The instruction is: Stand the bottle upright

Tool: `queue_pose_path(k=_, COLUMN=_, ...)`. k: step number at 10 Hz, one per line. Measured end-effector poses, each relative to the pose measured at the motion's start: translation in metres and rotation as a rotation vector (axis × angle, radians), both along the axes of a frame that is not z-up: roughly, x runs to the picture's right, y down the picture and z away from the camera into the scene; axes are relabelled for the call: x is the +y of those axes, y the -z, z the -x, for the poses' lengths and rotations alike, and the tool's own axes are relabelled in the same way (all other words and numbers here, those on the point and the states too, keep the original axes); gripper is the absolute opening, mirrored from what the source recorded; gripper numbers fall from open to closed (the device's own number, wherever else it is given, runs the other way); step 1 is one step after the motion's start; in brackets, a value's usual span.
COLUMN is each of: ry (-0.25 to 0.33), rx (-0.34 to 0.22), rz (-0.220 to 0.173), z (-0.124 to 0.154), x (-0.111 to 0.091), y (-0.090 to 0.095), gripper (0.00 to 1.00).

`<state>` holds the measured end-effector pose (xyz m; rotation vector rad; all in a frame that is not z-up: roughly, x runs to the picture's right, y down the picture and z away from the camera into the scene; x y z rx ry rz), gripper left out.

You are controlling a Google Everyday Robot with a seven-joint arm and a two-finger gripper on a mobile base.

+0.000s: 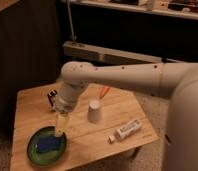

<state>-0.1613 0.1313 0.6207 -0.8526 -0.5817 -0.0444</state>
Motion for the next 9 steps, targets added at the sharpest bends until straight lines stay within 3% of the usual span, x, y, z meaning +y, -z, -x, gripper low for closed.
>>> queue_pose_path(k=3, ry=-0.02, rx=0.117, rz=-0.095, z=-0.078, x=0.001, y=0.014, gripper=0.8)
queue_pose_path(k=9, ry=-0.016, rx=0.125, rz=-0.103, z=-0.083, x=0.002, y=0.015, gripper=0.8)
